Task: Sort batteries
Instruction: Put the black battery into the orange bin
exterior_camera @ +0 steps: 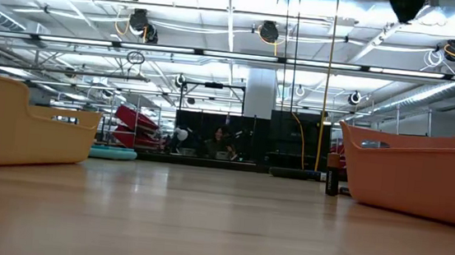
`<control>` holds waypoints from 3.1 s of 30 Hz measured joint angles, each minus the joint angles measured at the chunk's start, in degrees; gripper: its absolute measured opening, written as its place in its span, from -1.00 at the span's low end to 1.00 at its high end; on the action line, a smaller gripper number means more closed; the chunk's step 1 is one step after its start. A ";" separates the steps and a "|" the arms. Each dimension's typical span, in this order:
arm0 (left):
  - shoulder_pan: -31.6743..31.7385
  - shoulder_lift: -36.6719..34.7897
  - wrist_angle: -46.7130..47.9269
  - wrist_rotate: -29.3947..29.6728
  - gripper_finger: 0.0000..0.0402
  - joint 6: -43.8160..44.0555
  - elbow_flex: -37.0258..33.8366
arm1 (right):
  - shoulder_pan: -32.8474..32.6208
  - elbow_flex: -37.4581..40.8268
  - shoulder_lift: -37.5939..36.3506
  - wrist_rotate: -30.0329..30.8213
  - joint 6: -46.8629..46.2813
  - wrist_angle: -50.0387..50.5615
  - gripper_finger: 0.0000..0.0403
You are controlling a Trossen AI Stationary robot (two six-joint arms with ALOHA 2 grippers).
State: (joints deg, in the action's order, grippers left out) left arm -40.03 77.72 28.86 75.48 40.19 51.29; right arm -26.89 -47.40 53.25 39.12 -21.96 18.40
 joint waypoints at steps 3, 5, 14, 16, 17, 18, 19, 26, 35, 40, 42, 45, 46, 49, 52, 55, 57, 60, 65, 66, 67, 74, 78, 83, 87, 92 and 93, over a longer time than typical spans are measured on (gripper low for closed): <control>0.02 0.81 -0.08 -4.62 0.06 -1.69 -0.78 | 1.43 0.02 4.47 -1.08 -3.69 2.43 -0.63; -0.70 0.82 -0.08 -6.75 0.06 -1.72 -2.13 | 4.05 -0.74 6.75 -4.76 -7.02 5.32 -0.63; -0.81 0.80 -24.78 -8.08 0.06 -14.45 -15.03 | 16.54 -20.27 28.30 -26.39 -11.73 27.49 -0.63; -0.83 0.80 -36.73 -10.97 0.06 -20.42 -18.90 | 18.02 -26.45 33.76 -30.04 -9.68 32.54 -0.63; -0.84 0.81 -42.55 -12.79 0.06 -22.89 -20.62 | 18.77 -29.39 36.36 -32.03 -8.75 35.03 -0.63; -0.87 0.80 -48.32 -14.97 0.06 -25.36 -22.06 | 19.50 -32.24 38.91 -33.94 -8.11 37.80 -0.63; -0.87 0.82 -53.63 -17.03 0.06 -27.57 -23.24 | 20.14 -35.10 41.59 -35.68 -7.51 41.01 -0.62; -0.87 0.80 -70.55 -26.98 0.06 -35.63 -24.84 | 21.15 -51.47 58.65 -42.60 0.04 60.09 -0.41; -0.98 0.88 -71.83 -27.37 0.06 -36.22 -24.84 | 23.13 -63.83 74.39 -47.41 1.85 70.05 0.10; -2.69 3.44 -72.08 -29.22 0.06 -37.53 -24.84 | 25.66 -65.94 79.19 -52.55 1.66 71.49 0.11; -2.98 4.68 -72.52 -29.54 0.06 -37.68 -24.84 | 26.46 -65.94 80.24 -55.14 1.34 71.55 0.08; -2.96 5.87 -73.76 -30.27 0.06 -37.71 -24.84 | 27.14 -65.94 81.94 -56.96 0.98 71.55 0.06; -2.79 6.04 -73.80 -30.32 0.06 -37.77 -24.84 | 27.33 -65.90 82.13 -57.43 1.16 71.55 0.06; -2.40 6.13 -73.95 -30.34 0.06 -37.89 -24.84 | 27.62 -65.92 82.55 -57.28 1.44 71.62 0.06; -2.05 6.13 -74.37 -30.33 0.06 -38.70 -24.84 | 27.62 -65.92 82.62 -56.26 1.63 71.61 0.06; -1.96 6.13 -75.23 -30.34 0.06 -39.52 -24.84 | 27.65 -65.39 82.62 -55.68 2.41 71.66 0.06; -1.94 6.13 -75.21 -30.36 0.06 -39.56 -24.84 | 27.83 -64.41 82.62 -55.72 2.71 71.62 0.06; -1.96 6.13 -75.18 -33.74 0.06 -39.46 -24.84 | 28.39 -62.98 82.62 -56.00 2.71 71.65 0.05; -2.10 6.13 -75.12 -37.14 0.06 -39.17 -24.84 | 28.43 -62.45 82.62 -55.96 2.71 71.64 0.05; -2.10 6.13 -75.14 -37.14 0.06 -39.17 -24.84 | 28.43 -62.45 82.62 -55.96 2.71 71.64 0.05; -2.10 6.13 -75.12 -37.11 0.07 -39.17 -24.84 | 28.39 -62.45 82.62 -55.98 2.71 71.64 0.05; -2.10 6.13 -74.84 -37.12 0.06 -39.04 -24.84 | 28.43 -62.42 82.62 -55.98 2.77 71.64 0.05; -2.10 6.13 -74.81 -37.11 0.06 -39.01 -24.84 | 28.07 -62.40 82.62 -55.96 2.67 71.61 0.05; -2.10 6.13 -73.81 -37.11 0.07 -37.61 -24.84 | 26.92 -59.79 82.62 -55.96 2.53 71.61 0.05; -2.10 6.13 -73.30 -37.11 0.07 -37.57 -24.84 | 26.39 -57.43 82.45 -55.66 3.19 71.62 0.05; -2.10 6.13 -73.33 -37.11 0.07 -37.57 -24.84 | 26.40 -55.98 82.43 -53.89 3.33 71.57 0.05; -2.10 6.13 -73.33 -37.11 0.07 -37.57 -24.84 | 26.40 -55.80 82.41 -53.59 3.37 71.63 0.05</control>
State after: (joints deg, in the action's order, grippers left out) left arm -42.13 83.85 -44.47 38.37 2.61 26.46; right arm -0.49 -103.20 135.66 -14.47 -18.59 90.03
